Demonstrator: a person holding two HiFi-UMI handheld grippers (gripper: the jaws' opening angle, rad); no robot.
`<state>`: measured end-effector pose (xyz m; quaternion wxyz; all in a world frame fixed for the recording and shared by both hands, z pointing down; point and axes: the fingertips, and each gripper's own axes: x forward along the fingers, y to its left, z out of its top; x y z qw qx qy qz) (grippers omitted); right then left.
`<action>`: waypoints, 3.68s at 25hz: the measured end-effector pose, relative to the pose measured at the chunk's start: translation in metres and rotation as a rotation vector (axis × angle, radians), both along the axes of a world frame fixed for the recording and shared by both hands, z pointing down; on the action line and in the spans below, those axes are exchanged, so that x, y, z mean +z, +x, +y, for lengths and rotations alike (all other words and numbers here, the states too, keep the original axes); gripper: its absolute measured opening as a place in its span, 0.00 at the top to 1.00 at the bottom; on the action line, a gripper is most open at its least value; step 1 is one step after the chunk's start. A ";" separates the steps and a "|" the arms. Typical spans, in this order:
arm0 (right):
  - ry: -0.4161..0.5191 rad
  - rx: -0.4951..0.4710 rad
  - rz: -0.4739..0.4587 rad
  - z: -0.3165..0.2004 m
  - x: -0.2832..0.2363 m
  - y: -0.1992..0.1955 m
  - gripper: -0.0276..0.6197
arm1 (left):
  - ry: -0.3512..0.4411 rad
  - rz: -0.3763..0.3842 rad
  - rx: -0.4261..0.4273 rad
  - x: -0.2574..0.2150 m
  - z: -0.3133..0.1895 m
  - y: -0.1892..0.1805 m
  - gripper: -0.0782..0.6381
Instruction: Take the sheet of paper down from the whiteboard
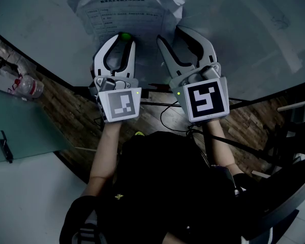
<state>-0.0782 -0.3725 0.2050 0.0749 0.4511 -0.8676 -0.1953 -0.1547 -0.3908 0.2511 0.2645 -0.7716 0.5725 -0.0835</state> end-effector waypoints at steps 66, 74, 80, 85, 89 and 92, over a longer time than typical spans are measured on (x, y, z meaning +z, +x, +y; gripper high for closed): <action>0.024 0.017 -0.074 -0.005 -0.007 0.004 0.92 | -0.047 0.176 0.103 -0.016 0.031 -0.018 0.73; -0.028 -0.025 -0.120 -0.007 -0.006 0.006 0.92 | -0.084 0.177 0.106 -0.016 0.030 -0.018 0.73; -0.084 -0.068 -0.163 0.006 0.017 0.012 0.92 | -0.109 0.196 0.117 0.002 0.044 -0.010 0.73; -0.118 -0.101 -0.171 0.014 0.035 0.012 0.92 | -0.128 0.211 0.116 0.015 0.056 -0.005 0.73; -0.136 -0.130 -0.188 0.020 0.040 0.012 0.92 | -0.138 0.215 0.099 0.020 0.062 -0.002 0.73; -0.138 -0.153 -0.194 0.025 0.040 0.013 0.92 | -0.135 0.212 0.082 0.021 0.067 -0.001 0.73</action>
